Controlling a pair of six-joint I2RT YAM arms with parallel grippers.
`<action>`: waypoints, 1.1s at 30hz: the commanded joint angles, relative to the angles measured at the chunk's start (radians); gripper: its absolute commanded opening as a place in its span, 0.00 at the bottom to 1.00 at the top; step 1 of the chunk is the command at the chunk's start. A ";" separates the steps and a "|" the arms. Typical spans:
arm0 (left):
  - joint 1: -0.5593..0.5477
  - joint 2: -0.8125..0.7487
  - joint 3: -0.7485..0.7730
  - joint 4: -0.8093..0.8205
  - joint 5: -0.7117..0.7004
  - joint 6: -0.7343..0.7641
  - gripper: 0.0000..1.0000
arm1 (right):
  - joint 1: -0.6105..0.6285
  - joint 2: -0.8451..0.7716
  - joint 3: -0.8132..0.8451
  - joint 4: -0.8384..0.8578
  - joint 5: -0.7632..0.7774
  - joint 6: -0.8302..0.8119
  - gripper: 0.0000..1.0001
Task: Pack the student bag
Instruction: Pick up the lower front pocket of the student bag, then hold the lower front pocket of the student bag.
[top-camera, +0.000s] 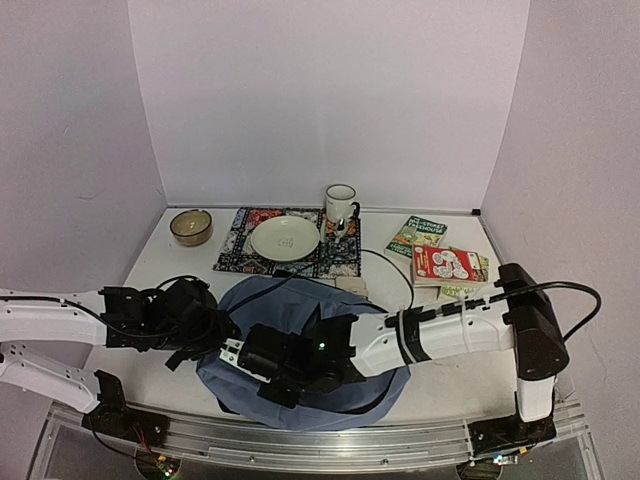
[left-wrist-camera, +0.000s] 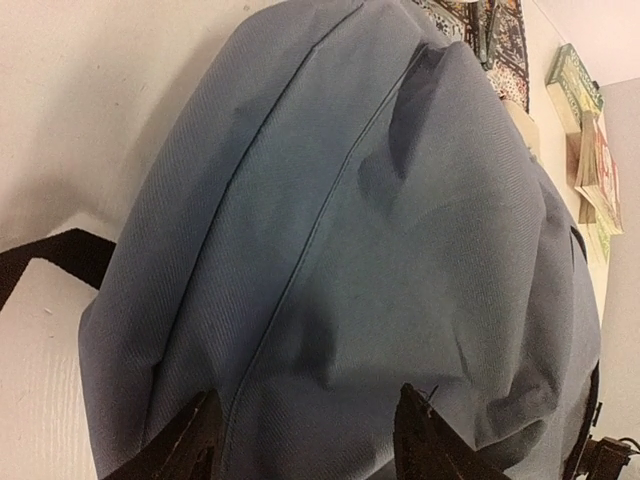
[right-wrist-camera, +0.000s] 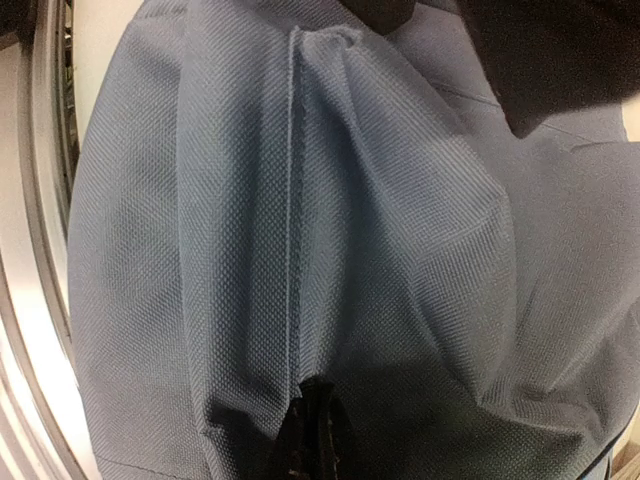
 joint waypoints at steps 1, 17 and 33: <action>-0.013 0.020 -0.042 -0.046 0.026 0.012 0.60 | -0.063 -0.146 0.003 0.046 0.072 0.206 0.00; -0.013 0.030 -0.077 -0.025 0.031 0.014 0.55 | -0.128 -0.177 -0.064 0.084 0.024 0.410 0.00; -0.118 0.010 0.094 -0.006 -0.055 0.160 0.62 | -0.171 -0.237 -0.150 0.221 -0.100 0.515 0.00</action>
